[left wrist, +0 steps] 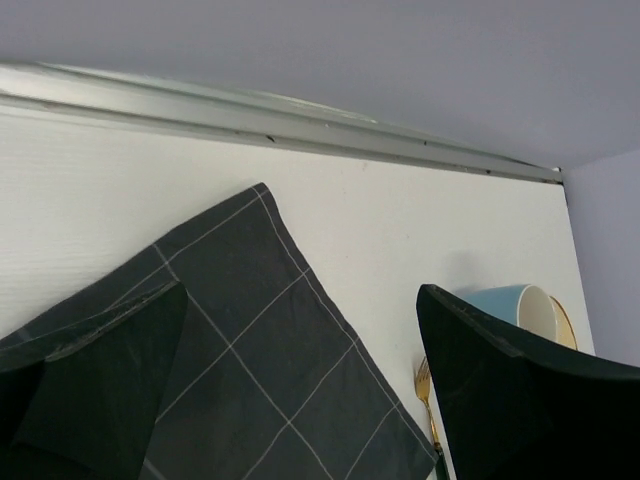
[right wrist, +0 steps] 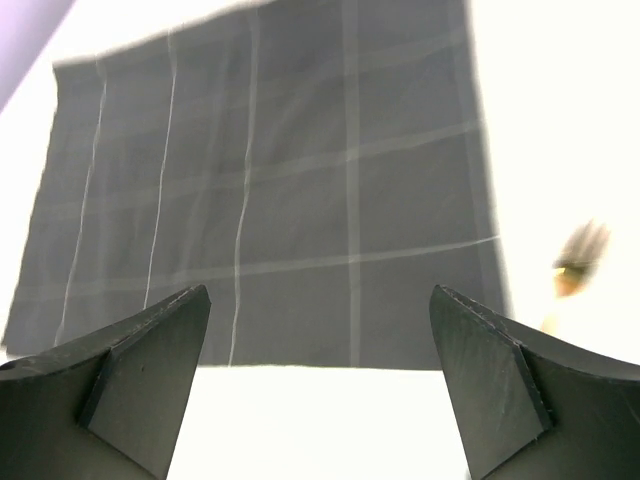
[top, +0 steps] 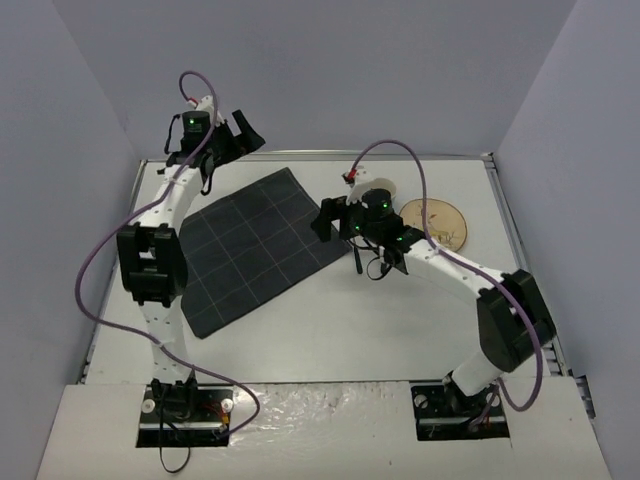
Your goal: Set the dinner table for one person
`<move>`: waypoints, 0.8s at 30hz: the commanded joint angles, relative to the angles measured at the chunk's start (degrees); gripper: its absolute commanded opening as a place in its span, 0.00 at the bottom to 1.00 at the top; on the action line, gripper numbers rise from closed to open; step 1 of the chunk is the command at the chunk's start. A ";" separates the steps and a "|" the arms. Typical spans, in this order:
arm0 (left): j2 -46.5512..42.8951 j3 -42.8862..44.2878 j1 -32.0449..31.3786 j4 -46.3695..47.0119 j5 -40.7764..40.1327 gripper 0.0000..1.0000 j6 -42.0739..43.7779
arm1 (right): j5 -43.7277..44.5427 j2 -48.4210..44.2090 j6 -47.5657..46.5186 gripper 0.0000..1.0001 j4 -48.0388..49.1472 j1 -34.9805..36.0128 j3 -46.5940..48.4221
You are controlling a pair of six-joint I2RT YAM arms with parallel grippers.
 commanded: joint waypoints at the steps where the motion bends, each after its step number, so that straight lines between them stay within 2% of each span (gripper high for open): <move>1: -14.66 0.53 -0.66 -18.18 -12.52 0.97 7.87 | 13.31 -12.14 1.37 0.92 -0.03 -3.02 -5.12; 4: -21.11 -3.75 -0.70 -25.02 -18.76 0.97 9.72 | 22.97 -20.31 3.89 0.99 -2.90 -4.39 -10.04; 8: -31.23 -15.52 -0.70 -27.94 -24.56 0.97 11.21 | 30.57 -27.53 7.75 1.00 -8.26 -7.14 -14.91; 10: -35.23 -21.16 -0.70 -28.00 -26.60 0.97 11.93 | 28.98 -30.12 9.95 1.00 -10.51 -10.17 -16.51; 15: -45.72 -36.70 -0.62 -26.43 -28.35 0.97 13.95 | 21.03 -32.96 16.66 1.00 -13.19 -23.46 -20.54; 20: -54.97 -45.28 -0.54 -23.31 -27.39 0.97 14.05 | 14.42 -31.70 19.31 1.00 -12.73 -34.42 -23.38; 24: -57.29 -48.85 -1.05 -23.96 -26.09 0.97 14.03 | 11.27 -30.03 21.83 1.00 -10.84 -38.29 -24.89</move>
